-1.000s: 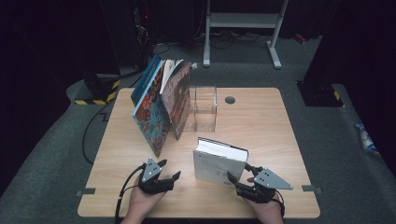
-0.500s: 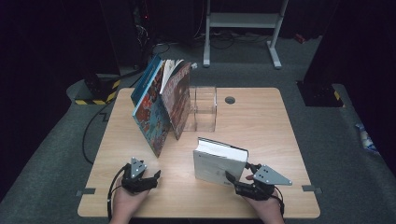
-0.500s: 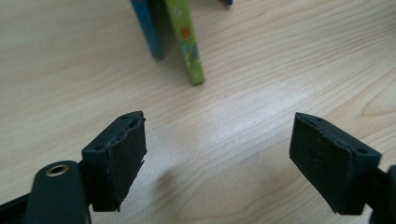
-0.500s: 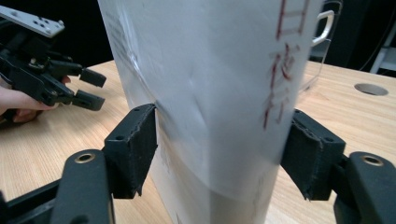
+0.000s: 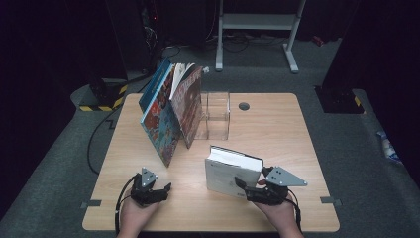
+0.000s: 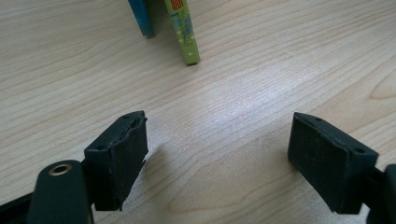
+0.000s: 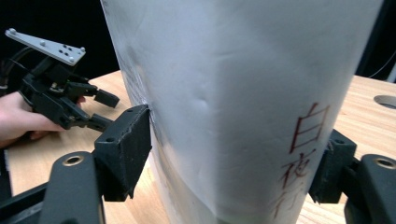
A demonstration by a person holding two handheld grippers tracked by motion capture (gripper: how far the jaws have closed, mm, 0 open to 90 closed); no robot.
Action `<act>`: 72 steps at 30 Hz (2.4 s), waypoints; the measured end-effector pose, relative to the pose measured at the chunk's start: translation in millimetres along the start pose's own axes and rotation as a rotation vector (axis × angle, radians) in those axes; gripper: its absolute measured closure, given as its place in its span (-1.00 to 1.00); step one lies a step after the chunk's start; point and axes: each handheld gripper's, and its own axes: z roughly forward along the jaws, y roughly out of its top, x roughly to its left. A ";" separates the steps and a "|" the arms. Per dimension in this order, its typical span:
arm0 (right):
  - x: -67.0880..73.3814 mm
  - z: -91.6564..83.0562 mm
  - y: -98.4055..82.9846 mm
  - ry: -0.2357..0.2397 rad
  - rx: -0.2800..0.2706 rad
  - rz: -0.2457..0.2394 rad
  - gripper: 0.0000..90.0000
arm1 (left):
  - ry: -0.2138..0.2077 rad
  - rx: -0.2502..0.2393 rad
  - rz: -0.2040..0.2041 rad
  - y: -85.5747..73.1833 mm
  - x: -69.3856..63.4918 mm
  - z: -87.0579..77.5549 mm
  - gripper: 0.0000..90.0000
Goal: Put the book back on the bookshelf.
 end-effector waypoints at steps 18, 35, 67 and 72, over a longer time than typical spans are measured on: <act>13.5 -8.5 -10.2 0.024 -0.050 -0.114 0.12 | 0.008 -0.004 -0.015 -0.7 0.8 -0.5 -0.50; 16.3 -1.7 -10.2 -0.141 -0.069 -0.097 0.14 | 0.010 -0.012 -0.023 -1.1 1.3 -1.7 -0.50; 13.6 9.2 -0.2 -0.244 -0.005 0.022 -0.13 | -0.023 -0.018 -0.044 -1.9 4.5 -2.1 -0.53; 10.8 7.7 5.5 -0.229 -0.032 0.037 -0.16 | -0.020 -0.013 -0.041 -1.6 3.9 -1.5 -0.52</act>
